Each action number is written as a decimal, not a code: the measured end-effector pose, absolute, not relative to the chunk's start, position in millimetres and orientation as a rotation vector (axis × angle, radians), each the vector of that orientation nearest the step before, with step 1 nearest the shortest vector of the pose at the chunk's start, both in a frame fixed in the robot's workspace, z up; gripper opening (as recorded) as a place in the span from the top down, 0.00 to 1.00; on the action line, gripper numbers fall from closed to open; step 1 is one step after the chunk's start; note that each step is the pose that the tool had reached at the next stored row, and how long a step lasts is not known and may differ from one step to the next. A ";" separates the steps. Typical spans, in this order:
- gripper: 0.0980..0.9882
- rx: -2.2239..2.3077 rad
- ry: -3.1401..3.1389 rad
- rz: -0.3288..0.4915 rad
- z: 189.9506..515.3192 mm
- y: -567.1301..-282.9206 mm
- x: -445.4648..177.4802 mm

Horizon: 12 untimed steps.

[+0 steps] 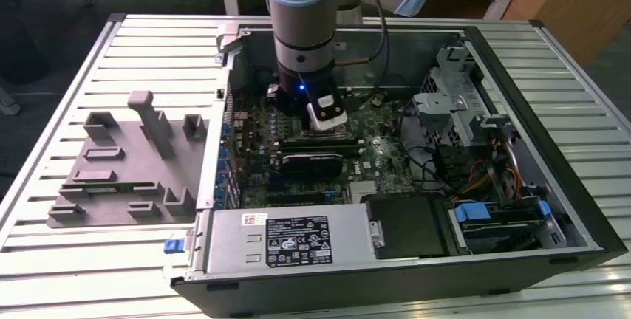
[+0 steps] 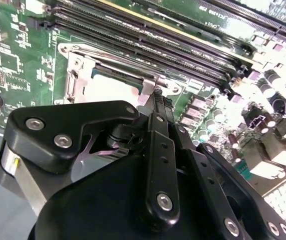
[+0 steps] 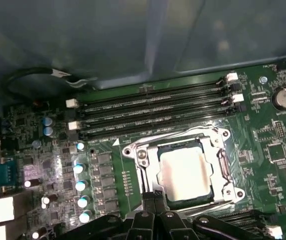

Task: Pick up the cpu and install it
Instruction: 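Install the second cpu locking lever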

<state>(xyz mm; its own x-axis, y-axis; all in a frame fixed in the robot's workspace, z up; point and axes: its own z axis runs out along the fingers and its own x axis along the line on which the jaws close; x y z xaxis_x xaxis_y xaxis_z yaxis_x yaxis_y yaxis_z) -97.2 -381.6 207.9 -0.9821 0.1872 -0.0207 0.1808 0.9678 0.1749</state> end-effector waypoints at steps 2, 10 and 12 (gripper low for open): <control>0.99 0.290 3.080 0.241 207.9 -379.9 -95.3; 0.99 0.295 3.079 0.157 207.8 -372.8 -85.3; 0.99 0.295 3.079 0.149 207.8 -369.8 -83.0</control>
